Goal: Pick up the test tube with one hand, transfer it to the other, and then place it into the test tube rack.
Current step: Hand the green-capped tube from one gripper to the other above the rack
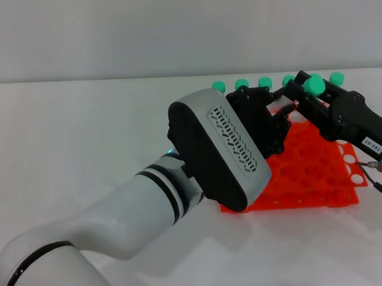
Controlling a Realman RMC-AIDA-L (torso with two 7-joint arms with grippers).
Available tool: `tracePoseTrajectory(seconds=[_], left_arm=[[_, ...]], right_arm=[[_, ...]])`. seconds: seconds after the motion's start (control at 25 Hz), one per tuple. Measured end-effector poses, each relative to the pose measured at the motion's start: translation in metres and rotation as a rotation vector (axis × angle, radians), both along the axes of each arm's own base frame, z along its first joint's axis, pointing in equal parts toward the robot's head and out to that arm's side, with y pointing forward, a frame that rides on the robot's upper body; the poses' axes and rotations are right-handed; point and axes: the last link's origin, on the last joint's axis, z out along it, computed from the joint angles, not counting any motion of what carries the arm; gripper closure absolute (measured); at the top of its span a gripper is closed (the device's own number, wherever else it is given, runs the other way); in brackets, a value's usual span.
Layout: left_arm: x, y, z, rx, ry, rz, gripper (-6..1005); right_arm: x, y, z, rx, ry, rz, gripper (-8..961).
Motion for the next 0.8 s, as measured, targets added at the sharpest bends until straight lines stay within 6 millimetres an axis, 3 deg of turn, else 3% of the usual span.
tracePoseTrajectory(seconds=[0.8], left_arm=[[-0.0073,0.0014,0.0002,0.026,-0.018,-0.01,807]], right_arm=[[-0.0024,-0.0014,0.0019,0.021,0.003,0.023,646]])
